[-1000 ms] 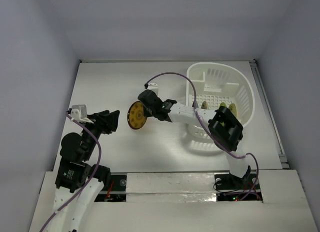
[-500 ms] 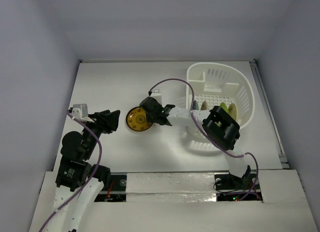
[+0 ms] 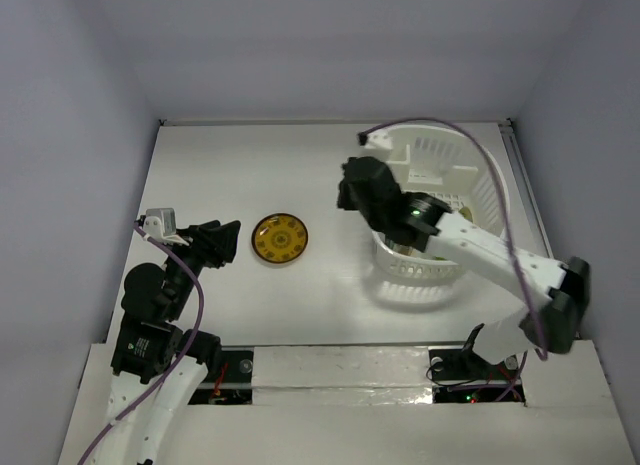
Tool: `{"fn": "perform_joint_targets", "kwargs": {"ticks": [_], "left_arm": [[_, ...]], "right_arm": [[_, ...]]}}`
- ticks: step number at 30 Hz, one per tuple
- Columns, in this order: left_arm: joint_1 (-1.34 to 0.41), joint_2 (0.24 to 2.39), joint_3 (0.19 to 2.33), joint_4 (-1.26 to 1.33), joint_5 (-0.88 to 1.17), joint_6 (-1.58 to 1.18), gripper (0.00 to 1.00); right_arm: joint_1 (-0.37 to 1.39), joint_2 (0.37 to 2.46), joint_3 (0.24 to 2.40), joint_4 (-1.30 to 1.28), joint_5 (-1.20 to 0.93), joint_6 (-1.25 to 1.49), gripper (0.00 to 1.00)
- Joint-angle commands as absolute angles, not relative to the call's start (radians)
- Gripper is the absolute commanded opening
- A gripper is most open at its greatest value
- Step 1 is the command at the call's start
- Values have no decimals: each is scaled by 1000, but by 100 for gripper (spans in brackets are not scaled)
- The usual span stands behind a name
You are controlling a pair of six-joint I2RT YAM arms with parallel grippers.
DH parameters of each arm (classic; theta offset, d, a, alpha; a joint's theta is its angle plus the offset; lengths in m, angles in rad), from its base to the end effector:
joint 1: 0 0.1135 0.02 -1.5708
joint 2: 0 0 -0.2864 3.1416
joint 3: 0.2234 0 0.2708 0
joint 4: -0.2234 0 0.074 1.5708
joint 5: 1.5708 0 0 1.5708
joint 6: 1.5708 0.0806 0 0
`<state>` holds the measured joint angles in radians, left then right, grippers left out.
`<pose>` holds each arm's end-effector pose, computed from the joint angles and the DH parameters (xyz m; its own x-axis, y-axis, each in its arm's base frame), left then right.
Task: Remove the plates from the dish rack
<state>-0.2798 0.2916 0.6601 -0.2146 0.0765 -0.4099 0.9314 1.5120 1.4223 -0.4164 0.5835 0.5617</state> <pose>0.1165 -0.0399 0.3706 -0.0035 -0.4124 -0.9110 0.3778 0.8429 -0.3831 0.2714 0.2906 0.3670 -0.4484 0.1420 -0.8825 -0.1693 0.9559 0.2398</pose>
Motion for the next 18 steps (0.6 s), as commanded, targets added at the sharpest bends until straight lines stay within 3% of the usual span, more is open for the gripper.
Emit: {"fn": "perform_joint_targets", "kwargs": {"ticks": [1,4,6,8,10,18], "left_arm": [[-275,295,664,-176,90,-416,50],[-275,293,664,-175,92,-416,49],[-275,293,664,-175,97,-416,49],[-275,291,663,-172,97,-414,49],[-275,291,663,-172,97,-417,49],[-275,287,663,-175,92,-417,49]], "right_arm": [[853,1373,1338,-583,718,561,0],[818,1290,1279,-681,733,572,2],[802,1264,1259,-727,727,574,9],[793,1262,1241,-742,721,578,28],[793,1285,1236,-752,703,574,37],[784,1445,1253,-787,695,566,43]]}}
